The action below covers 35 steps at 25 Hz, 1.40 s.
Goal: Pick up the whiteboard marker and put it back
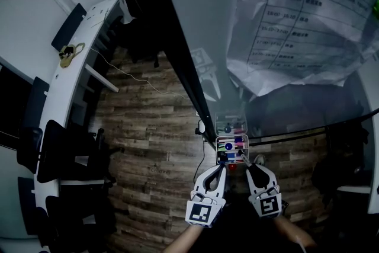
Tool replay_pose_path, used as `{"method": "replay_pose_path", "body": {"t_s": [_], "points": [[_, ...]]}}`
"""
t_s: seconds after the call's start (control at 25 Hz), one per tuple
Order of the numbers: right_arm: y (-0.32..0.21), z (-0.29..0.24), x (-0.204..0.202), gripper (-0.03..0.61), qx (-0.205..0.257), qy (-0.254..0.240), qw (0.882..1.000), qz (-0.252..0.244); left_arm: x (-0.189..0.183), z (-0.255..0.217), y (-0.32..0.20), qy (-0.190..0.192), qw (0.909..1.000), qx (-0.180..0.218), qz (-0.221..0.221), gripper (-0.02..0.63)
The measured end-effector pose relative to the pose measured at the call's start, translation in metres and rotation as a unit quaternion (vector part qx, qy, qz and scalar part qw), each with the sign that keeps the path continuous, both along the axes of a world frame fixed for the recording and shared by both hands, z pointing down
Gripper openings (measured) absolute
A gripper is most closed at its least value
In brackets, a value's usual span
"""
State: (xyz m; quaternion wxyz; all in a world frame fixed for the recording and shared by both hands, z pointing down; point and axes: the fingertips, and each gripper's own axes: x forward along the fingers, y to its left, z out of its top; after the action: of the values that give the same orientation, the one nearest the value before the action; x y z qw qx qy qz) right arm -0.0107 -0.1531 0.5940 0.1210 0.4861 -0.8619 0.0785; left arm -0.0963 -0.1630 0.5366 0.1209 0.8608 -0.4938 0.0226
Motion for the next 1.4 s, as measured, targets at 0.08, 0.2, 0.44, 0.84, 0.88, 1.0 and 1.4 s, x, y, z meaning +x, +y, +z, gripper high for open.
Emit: {"method": "replay_pose_path", "body": {"t_s": [0.08,0.2,0.44,0.84,0.88,1.0,1.4], "points": [[0.001,0.0,-0.001,0.077,0.0,-0.001,1.0,-0.002,0.0,0.001,0.001,0.0,1.0,-0.001,0.0,0.008],[0.002,0.0,-0.002,0.077,0.0,0.0,1.0,-0.002,-0.001,0.001,0.003,-0.003,1.0,-0.004,0.003,0.008],[0.004,-0.002,-0.001,0.078,0.005,0.001,1.0,-0.005,-0.001,0.002,0.006,-0.001,1.0,-0.003,0.004,0.008],[0.01,-0.01,0.002,0.078,0.019,-0.001,1.0,0.011,-0.005,0.001,0.015,0.004,1.0,-0.004,0.006,0.008],[0.011,-0.012,0.002,0.078,0.022,0.0,1.0,0.012,-0.005,0.001,0.016,0.005,1.0,-0.004,0.007,0.008],[0.015,-0.018,0.001,0.078,0.031,0.003,0.999,0.014,-0.006,-0.003,0.021,0.009,0.9999,0.001,0.009,0.008],[0.032,-0.044,0.008,0.042,0.041,-0.021,0.998,0.041,-0.007,-0.03,0.045,-0.007,0.999,0.042,0.01,0.008]]}}
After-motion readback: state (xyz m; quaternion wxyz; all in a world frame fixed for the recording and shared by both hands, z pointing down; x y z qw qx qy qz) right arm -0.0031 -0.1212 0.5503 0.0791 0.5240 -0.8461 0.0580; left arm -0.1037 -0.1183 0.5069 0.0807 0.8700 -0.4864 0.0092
